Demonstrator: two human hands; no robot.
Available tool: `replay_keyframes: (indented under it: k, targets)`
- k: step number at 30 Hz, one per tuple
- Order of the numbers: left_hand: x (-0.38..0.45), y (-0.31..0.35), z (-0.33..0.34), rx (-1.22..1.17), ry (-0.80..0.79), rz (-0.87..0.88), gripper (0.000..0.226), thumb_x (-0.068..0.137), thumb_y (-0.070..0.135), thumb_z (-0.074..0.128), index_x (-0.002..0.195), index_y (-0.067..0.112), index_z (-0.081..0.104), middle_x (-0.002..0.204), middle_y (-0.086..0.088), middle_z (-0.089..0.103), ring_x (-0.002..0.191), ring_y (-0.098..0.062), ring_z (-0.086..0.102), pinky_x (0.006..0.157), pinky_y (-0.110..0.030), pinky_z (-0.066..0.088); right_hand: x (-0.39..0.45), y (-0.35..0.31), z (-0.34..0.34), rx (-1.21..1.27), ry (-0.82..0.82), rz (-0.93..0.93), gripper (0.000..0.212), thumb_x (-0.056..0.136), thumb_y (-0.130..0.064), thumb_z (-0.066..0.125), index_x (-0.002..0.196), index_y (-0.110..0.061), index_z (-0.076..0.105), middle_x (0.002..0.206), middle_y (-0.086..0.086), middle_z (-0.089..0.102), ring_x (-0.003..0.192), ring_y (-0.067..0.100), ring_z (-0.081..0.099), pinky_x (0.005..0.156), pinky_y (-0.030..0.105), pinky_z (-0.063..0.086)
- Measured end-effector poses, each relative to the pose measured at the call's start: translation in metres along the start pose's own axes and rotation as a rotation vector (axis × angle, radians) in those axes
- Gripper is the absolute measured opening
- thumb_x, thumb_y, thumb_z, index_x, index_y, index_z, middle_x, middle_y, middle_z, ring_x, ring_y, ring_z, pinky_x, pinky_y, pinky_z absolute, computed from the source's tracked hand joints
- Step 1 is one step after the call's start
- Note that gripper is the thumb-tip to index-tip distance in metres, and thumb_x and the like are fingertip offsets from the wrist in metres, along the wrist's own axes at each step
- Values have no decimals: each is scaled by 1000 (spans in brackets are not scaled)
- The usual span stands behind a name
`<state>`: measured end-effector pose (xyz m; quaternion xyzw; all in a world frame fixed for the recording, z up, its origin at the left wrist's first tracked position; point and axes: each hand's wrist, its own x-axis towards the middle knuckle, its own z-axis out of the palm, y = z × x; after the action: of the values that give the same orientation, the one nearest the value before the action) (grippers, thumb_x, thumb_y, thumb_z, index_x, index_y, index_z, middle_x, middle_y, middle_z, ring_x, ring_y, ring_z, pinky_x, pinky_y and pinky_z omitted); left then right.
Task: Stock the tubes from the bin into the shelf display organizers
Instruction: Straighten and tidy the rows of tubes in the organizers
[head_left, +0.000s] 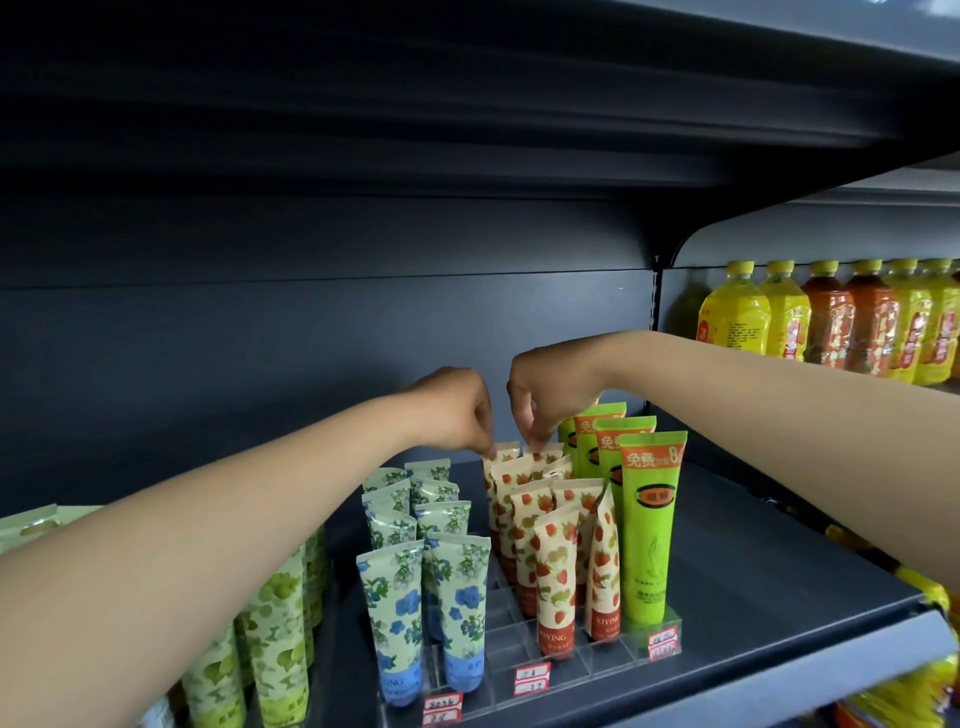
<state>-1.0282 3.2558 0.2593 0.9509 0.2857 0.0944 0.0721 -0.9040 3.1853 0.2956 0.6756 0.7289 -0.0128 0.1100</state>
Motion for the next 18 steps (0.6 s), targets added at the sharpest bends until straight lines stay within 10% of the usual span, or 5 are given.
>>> replay_keyframes:
  k: [18]
  targets:
    - [-3, -2, 1, -31, -19, 35, 9, 76, 28, 75, 74, 22, 69, 72, 14, 60, 76, -9, 57, 66, -22, 42, -3, -9, -4, 15, -12, 24, 15, 80, -30, 72, 87, -18, 73, 73, -21, 60, 71, -2, 53, 67, 16, 41]
